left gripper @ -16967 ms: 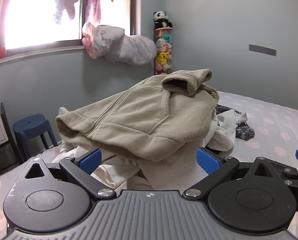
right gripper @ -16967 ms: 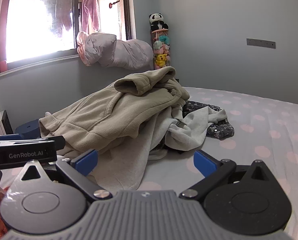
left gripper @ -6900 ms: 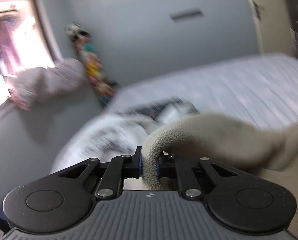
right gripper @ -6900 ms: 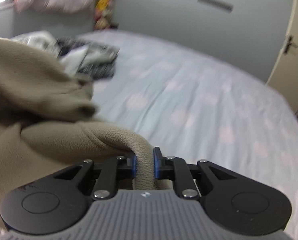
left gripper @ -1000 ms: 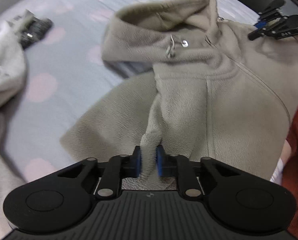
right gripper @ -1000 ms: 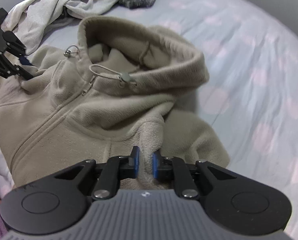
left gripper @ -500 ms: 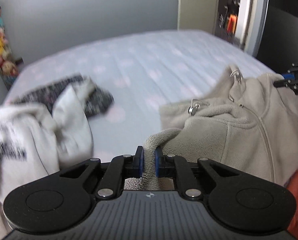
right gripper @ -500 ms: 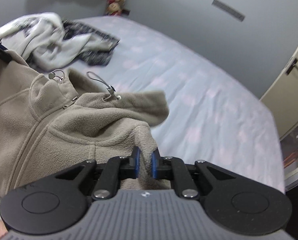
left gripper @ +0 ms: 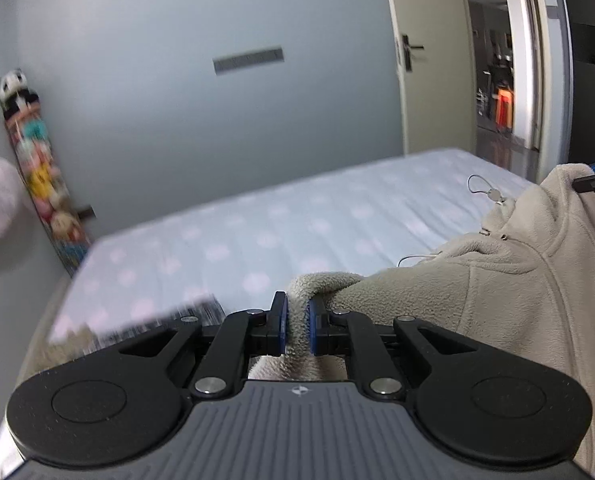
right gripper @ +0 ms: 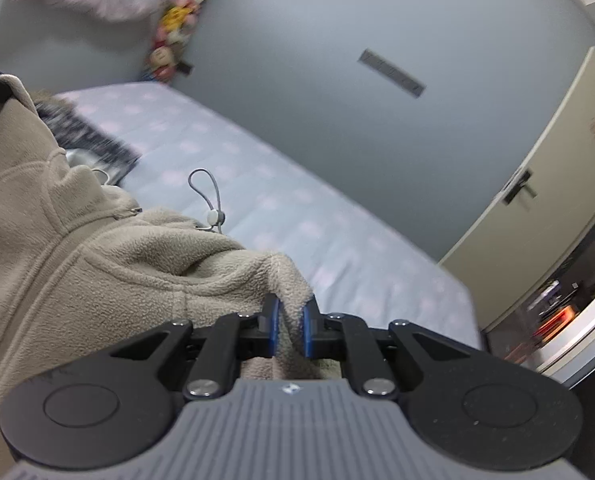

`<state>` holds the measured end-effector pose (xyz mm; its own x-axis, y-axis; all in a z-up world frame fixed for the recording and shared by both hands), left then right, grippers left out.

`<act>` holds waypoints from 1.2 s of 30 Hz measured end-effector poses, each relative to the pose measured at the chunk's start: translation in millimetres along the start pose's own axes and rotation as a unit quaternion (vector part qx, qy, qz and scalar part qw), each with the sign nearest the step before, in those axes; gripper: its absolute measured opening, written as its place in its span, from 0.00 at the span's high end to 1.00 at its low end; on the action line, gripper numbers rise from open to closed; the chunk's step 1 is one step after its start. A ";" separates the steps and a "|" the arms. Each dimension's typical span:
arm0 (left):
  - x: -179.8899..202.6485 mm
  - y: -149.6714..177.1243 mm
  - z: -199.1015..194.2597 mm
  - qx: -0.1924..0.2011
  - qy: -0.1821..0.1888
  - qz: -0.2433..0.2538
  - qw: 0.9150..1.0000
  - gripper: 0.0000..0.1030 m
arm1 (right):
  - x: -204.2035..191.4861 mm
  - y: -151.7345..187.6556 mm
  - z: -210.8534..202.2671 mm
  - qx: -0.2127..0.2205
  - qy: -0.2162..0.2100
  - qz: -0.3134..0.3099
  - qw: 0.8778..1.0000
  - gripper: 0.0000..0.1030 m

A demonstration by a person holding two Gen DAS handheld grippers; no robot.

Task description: Fold clothes

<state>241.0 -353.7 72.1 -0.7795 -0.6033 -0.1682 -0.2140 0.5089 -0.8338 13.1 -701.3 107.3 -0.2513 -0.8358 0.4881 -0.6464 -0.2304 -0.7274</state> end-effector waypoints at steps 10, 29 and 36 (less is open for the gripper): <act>3.4 -43.5 86.1 0.028 -0.073 0.033 0.996 0.92 | 26.1 -53.1 104.7 0.025 0.068 0.005 0.997 0.87; 22.6 84.6 107.7 -0.106 -0.017 0.032 0.994 0.60 | 5.0 59.3 176.7 -0.100 0.014 0.038 0.994 0.57; 7.7 136.5 71.9 -0.147 -0.021 -0.010 0.989 0.59 | 14.0 172.0 117.8 -0.176 -0.003 0.100 0.979 0.57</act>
<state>248.0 -333.0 -80.9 -0.7500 -0.6366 -0.1799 -0.3958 0.6497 -0.6490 -16.8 -811.3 -67.8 -0.3958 -0.8494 0.3492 -0.7930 0.1243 -0.5964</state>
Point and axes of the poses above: each gripper's, at about its wrist camera, not at the fingertips, and z roughly the way its jaws point, x to its right, y to its underside, the point moved 4 cm from there along z, roughly the way its jaws point, and after that the axes turned 2 degrees about y, right-handed, at the moved point
